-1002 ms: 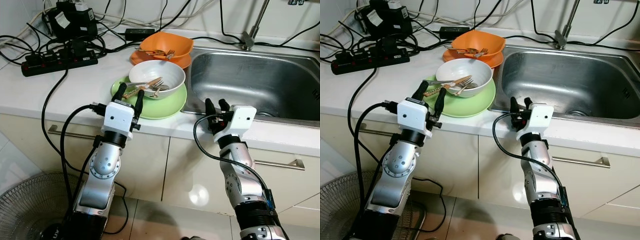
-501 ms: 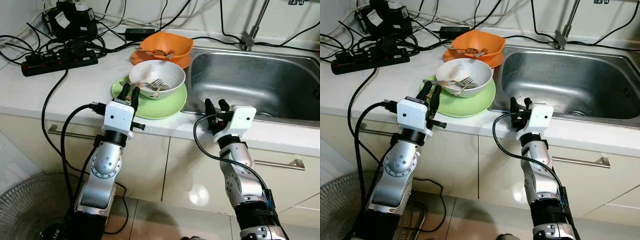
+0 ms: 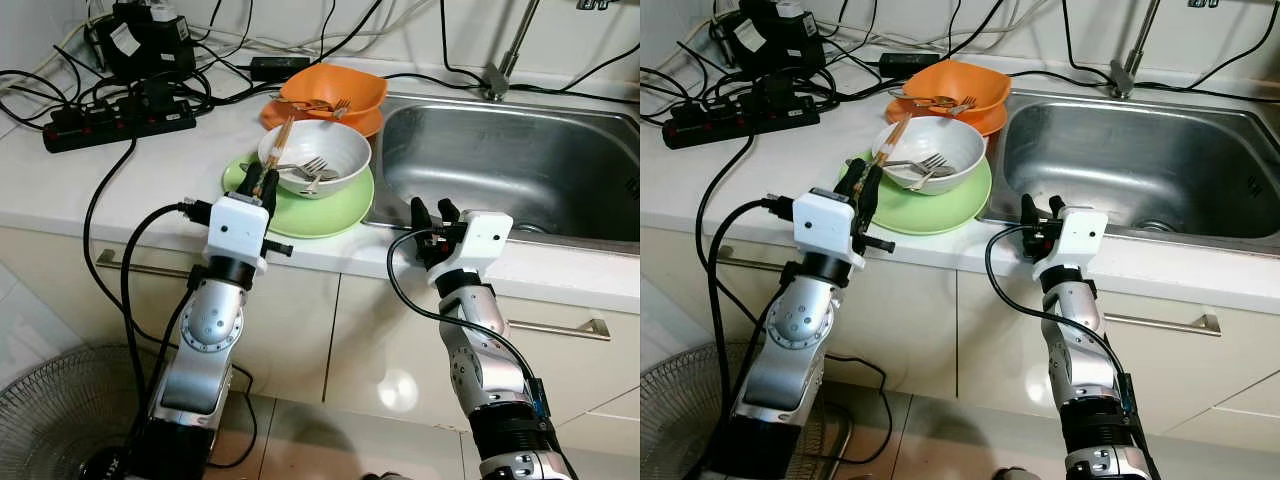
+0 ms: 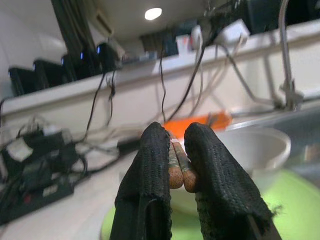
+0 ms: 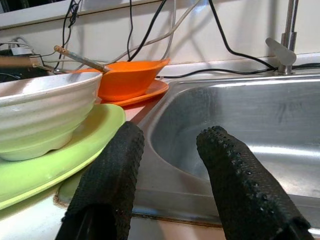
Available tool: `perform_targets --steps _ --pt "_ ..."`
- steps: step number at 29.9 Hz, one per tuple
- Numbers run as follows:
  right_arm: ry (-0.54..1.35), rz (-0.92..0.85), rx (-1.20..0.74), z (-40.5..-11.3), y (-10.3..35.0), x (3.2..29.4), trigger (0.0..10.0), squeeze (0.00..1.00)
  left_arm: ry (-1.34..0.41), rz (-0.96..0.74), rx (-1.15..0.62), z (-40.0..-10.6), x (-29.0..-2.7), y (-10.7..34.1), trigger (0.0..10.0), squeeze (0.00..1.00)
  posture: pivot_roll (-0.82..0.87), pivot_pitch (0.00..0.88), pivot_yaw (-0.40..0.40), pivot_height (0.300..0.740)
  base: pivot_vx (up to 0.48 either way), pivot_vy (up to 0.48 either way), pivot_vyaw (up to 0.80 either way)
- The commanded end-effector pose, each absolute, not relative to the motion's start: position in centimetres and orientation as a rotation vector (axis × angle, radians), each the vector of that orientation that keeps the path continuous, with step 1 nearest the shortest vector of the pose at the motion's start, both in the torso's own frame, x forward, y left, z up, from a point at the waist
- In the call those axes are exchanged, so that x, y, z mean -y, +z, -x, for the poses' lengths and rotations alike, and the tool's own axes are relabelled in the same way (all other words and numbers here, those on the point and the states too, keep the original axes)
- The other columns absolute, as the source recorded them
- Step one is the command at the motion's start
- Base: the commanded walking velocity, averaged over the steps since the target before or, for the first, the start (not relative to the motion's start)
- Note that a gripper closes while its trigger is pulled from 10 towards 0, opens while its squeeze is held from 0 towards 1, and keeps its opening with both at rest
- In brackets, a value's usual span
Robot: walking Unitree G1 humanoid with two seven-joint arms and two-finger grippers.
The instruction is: Kitchen organization
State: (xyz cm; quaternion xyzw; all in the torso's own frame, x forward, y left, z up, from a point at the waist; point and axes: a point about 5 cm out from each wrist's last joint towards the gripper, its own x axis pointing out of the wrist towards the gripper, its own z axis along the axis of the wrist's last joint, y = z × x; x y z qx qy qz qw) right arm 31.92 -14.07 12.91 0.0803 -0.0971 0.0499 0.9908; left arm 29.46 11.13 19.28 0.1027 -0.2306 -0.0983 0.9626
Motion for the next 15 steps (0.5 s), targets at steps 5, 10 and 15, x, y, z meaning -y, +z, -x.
perform_targets --steps 5,10,15 --pt "0.087 -0.158 0.199 -32.1 13.1 14.2 10.0 0.00 -0.268 -0.193 0.581 -29.1 -9.8 22.9 0.0 0.00 0.01 0.034 0.005 0.732 0.000 0.000 0.00" --pt "0.078 -0.130 0.208 -32.2 13.2 14.2 10.0 0.00 -0.327 -0.179 0.631 -28.8 -8.8 24.8 10.0 0.00 0.02 0.033 0.006 0.732 0.000 0.000 0.00" --pt "0.088 -0.073 0.227 -32.5 13.6 14.0 10.0 0.00 -0.430 -0.146 0.624 -28.6 -7.3 25.4 10.0 0.00 0.01 0.032 0.009 0.732 0.000 0.000 0.00"
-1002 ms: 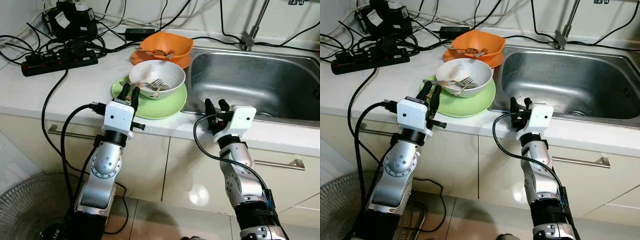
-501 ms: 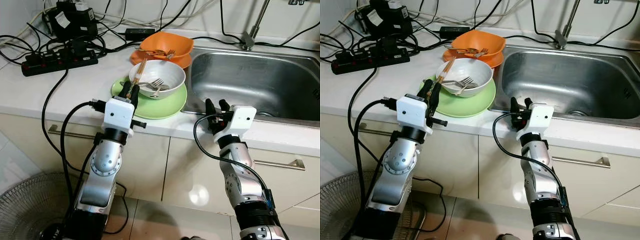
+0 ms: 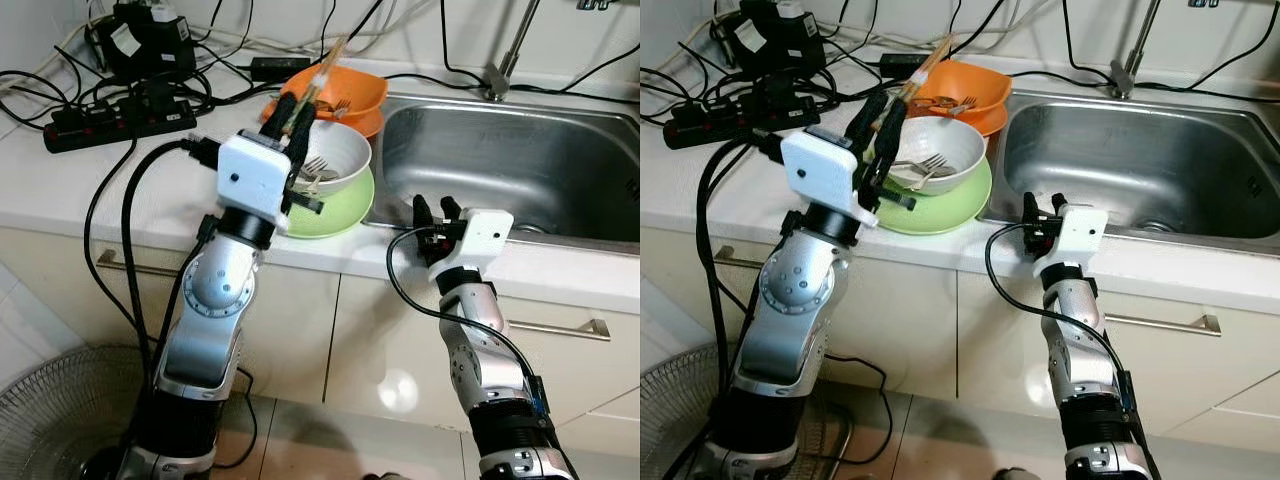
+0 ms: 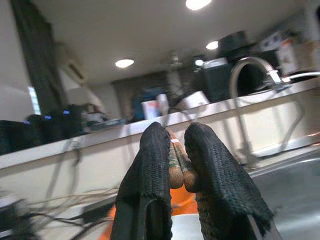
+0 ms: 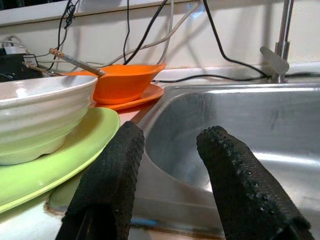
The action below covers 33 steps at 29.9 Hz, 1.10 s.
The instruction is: Kitchen organization
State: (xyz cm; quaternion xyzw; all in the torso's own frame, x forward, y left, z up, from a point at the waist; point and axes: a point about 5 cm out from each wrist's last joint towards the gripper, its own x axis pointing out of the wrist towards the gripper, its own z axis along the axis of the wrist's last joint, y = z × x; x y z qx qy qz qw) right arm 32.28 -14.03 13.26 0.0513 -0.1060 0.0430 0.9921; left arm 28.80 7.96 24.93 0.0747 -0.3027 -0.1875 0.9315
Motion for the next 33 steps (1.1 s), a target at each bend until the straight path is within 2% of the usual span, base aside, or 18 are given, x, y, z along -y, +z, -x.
perform_targets --steps 1,6,15,20,33 --pt "0.085 -0.036 0.237 -32.6 13.8 14.0 10.0 0.00 -0.464 -0.130 0.610 -28.5 -6.9 25.3 10.0 0.00 0.01 0.032 0.012 0.732 0.000 0.000 0.00" --pt "0.082 0.144 0.302 -32.8 14.8 14.2 10.0 0.00 -0.561 -0.090 0.552 -28.2 -6.0 25.0 10.0 0.00 0.01 0.030 0.014 0.732 0.000 0.000 0.00" --pt "0.072 0.311 0.388 -33.5 16.2 14.2 10.0 0.00 -0.669 -0.062 0.461 -27.7 -5.4 24.6 10.0 0.00 0.02 0.026 0.015 0.732 0.000 0.000 0.00" --pt "0.045 0.354 0.417 -33.8 16.7 14.4 10.0 0.00 -0.743 -0.105 0.392 -27.4 -5.4 23.8 10.0 0.00 0.02 0.023 0.019 0.732 0.000 0.000 0.00" --pt "0.038 0.364 0.434 -34.1 16.8 14.0 10.0 0.00 -0.793 -0.121 0.328 -27.1 -6.0 23.2 10.0 0.00 0.02 0.011 0.025 0.732 0.000 0.000 0.00"
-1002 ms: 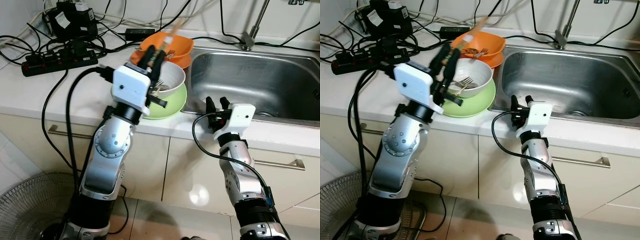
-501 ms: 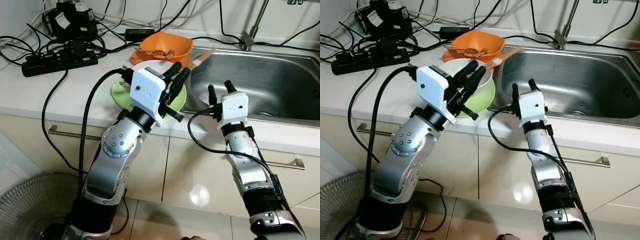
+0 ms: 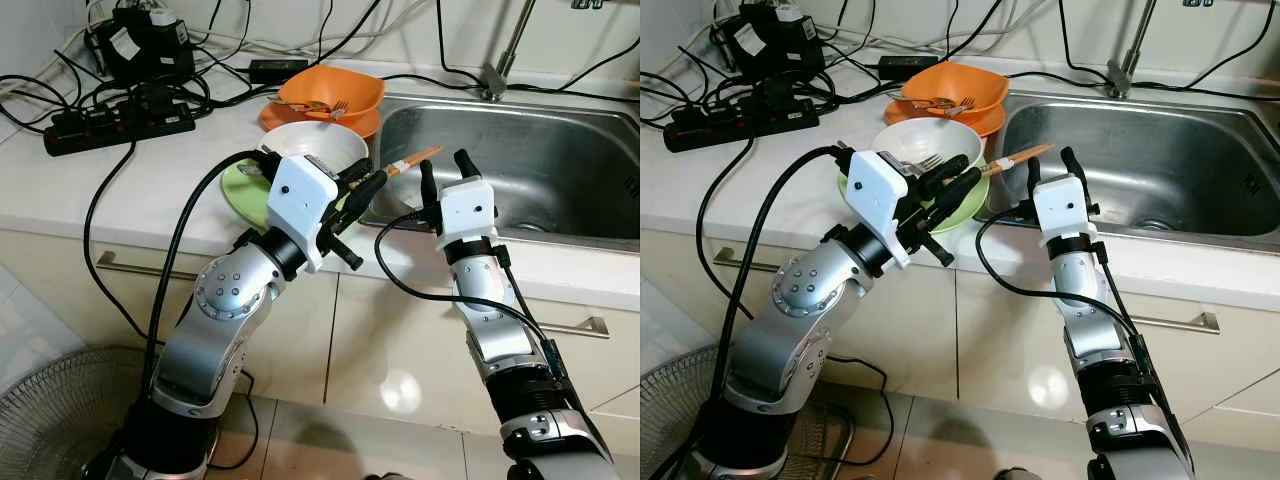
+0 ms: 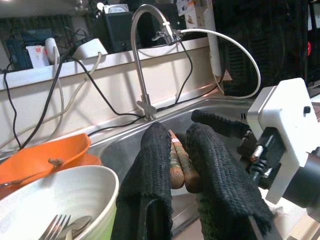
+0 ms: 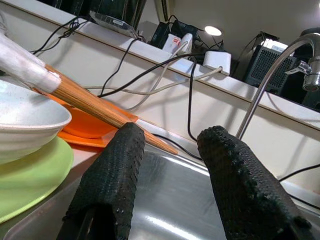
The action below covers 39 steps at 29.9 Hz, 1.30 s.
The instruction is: Kitchen organization
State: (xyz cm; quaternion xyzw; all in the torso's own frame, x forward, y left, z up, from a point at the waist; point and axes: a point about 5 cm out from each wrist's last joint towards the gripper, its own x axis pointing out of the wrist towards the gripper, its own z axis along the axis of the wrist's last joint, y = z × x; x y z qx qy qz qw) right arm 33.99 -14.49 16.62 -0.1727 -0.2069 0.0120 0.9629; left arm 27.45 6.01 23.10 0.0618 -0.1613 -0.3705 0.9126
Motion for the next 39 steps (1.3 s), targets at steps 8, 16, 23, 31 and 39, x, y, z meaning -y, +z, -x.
perform_targets --steps 8,16,23,31,39 --pt "0.071 0.369 0.425 -34.1 16.3 13.3 10.0 0.00 -0.800 -0.134 0.340 -27.1 -6.1 23.6 10.0 0.00 0.03 0.008 0.028 0.732 0.000 0.000 0.00" --pt "0.085 0.369 0.406 -33.9 15.6 13.1 10.0 0.00 -0.752 -0.132 0.386 -27.5 -6.4 24.6 10.0 0.00 0.03 0.016 0.030 0.732 0.000 0.000 0.00" --pt "0.087 0.386 0.409 -33.9 15.5 13.1 10.0 0.00 -0.792 -0.150 0.344 -27.4 -6.4 24.1 10.0 0.00 0.03 0.024 0.029 0.732 0.000 0.000 0.00" --pt "0.088 0.387 0.413 -34.1 15.6 12.9 10.0 0.00 -0.818 -0.175 0.311 -27.3 -6.9 23.8 10.0 0.00 0.03 0.028 0.028 0.732 0.000 0.000 0.00" --pt "0.101 0.388 0.417 -34.0 15.6 12.5 10.0 0.00 -0.874 -0.200 0.281 -26.9 -7.1 23.8 10.0 0.00 0.03 0.030 0.028 0.732 0.000 0.000 0.00"
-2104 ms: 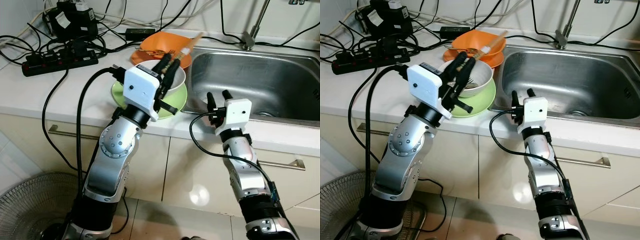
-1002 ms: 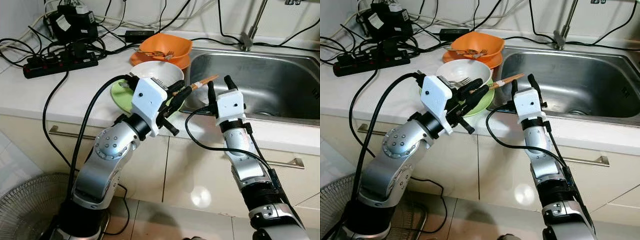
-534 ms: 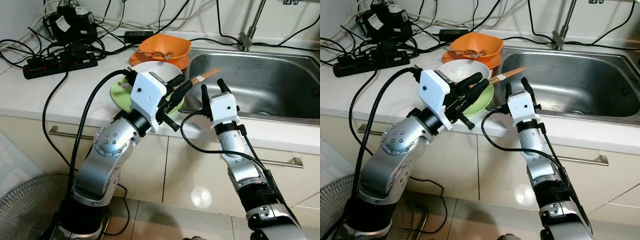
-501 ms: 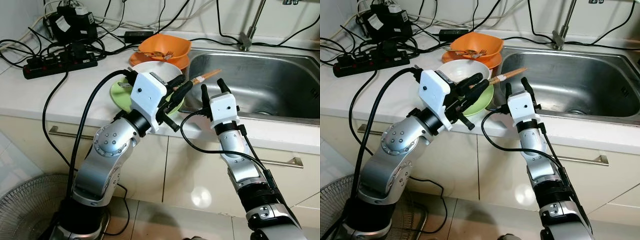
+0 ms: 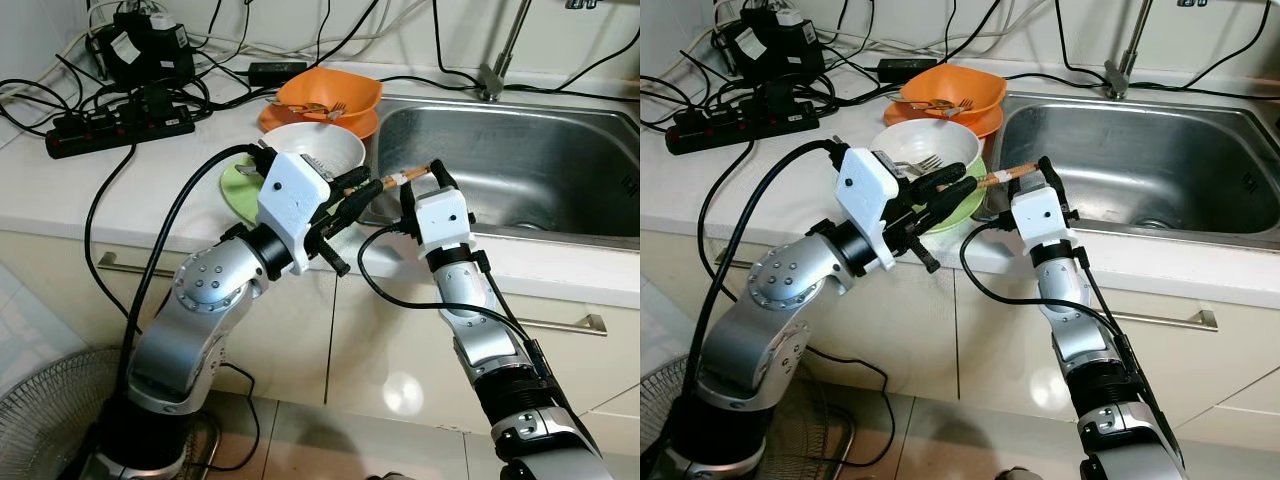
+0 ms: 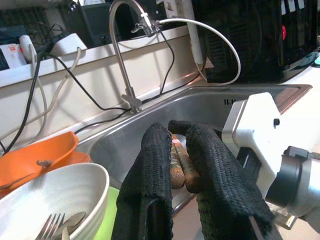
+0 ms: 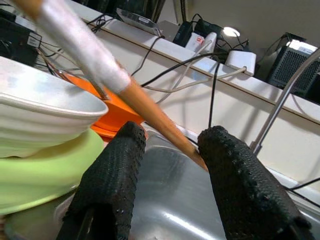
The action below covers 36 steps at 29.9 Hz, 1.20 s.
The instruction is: Kitchen organization
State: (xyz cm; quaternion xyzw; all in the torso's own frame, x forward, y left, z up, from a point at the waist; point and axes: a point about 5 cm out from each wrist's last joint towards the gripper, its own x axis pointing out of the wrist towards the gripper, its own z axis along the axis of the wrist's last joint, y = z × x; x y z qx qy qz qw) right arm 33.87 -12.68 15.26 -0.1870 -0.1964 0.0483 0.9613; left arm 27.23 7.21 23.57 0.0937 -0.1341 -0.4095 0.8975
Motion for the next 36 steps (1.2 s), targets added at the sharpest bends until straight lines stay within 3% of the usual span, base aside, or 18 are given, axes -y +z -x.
perform_targets --steps 1,11,12,13,14,15,16,34,35,36 --pt "0.101 0.389 0.419 -34.1 15.7 12.5 10.0 0.00 -0.881 -0.201 0.275 -26.9 -7.2 23.8 10.0 0.00 0.04 0.029 0.027 0.732 0.000 0.000 0.00" --pt "0.101 0.395 0.426 -34.2 15.8 12.3 10.0 0.00 -0.892 -0.220 0.262 -26.9 -7.5 24.0 10.0 0.00 0.04 0.027 0.029 0.732 0.000 0.000 0.00" --pt "0.104 0.395 0.426 -34.2 15.8 12.2 9.4 0.00 -0.896 -0.224 0.264 -26.9 -7.5 24.1 10.0 0.00 0.04 0.027 0.031 0.732 0.000 0.000 0.00" --pt "0.106 0.394 0.427 -34.2 15.8 12.2 9.4 0.00 -0.897 -0.226 0.265 -26.9 -7.5 24.1 10.0 0.00 0.04 0.027 0.031 0.732 0.000 0.000 0.00" --pt "0.107 0.395 0.427 -34.2 15.8 12.2 2.2 0.00 -0.898 -0.227 0.266 -26.9 -7.5 24.2 10.0 0.00 0.04 0.026 0.031 0.732 0.000 0.000 0.00" --pt "0.108 0.396 0.427 -34.2 15.8 12.1 2.2 0.00 -0.899 -0.228 0.267 -26.9 -7.5 24.2 10.0 0.00 0.04 0.026 0.031 0.732 0.000 0.000 0.00" --pt "0.108 0.397 0.427 -34.2 15.8 12.1 0.0 0.00 -0.900 -0.229 0.268 -26.9 -7.6 24.3 10.0 0.00 0.04 0.026 0.031 0.732 0.000 0.000 0.00" --pt "0.097 0.402 0.432 -34.3 15.9 12.4 0.0 0.00 -0.815 -0.187 0.328 -27.6 -8.1 25.4 10.0 0.00 0.04 0.024 0.035 0.732 0.000 0.000 0.00" --pt "0.095 0.403 0.433 -34.3 16.0 12.4 0.0 0.00 -0.809 -0.184 0.331 -27.7 -8.2 25.5 10.0 1.00 0.04 0.024 0.033 0.732 0.000 0.000 0.00" --pt "0.094 0.403 0.433 -34.4 16.0 12.5 0.0 0.00 -0.806 -0.182 0.332 -27.7 -8.2 25.5 9.1 1.00 0.04 0.024 0.033 0.732 0.000 0.000 0.00"
